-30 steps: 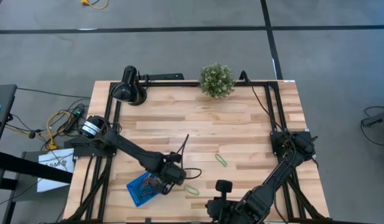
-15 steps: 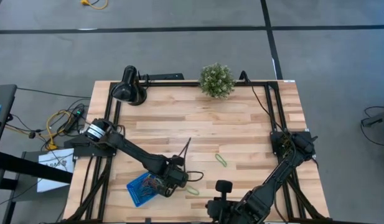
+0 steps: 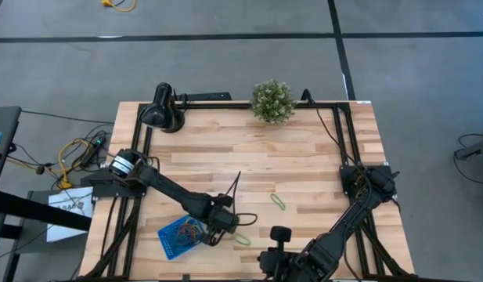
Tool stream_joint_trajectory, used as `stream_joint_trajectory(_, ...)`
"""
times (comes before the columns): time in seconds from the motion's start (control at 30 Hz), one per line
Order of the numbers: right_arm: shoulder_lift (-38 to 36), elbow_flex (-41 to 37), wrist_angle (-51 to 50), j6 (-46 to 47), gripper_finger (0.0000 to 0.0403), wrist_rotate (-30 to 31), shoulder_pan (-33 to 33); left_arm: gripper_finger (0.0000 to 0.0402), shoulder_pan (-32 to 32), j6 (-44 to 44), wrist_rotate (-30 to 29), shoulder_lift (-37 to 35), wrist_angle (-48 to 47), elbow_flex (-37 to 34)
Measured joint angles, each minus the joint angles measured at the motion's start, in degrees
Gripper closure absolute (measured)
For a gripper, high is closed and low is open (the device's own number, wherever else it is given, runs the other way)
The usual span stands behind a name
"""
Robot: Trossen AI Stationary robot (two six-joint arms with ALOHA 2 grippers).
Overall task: Pick and place rubber bands into bin
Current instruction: Put the blue rubber band into the blue basket
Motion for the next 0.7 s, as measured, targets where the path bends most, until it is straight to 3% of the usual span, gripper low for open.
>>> stream_joint_trajectory(0.17, 0.00, 0.00, 0.13, 0.00, 0.0403, 0.00, 0.00, 0.0390, 0.08, 1.83, 0.03, 0.20, -0.01, -0.06)
stream_joint_trajectory(0.3, 0.00, 0.00, 0.18, 0.00, 0.0403, 0.00, 0.02, 0.0398, 0.02, -0.41, -1.65, 0.32, -1.23, 1.05)
stream_joint_trajectory(0.5, 0.00, 0.00, 0.19, 0.00, 0.0403, 0.00, 0.00, 0.0401, -1.25, -2.84, -4.17, -0.46, -15.38, 8.81)
stream_joint_trajectory(0.7, 0.00, 0.00, 0.26, 0.00, 0.0403, 0.03, 0.00, 0.0401, -5.35, -4.11, -7.75, -7.32, -29.53, 18.66)
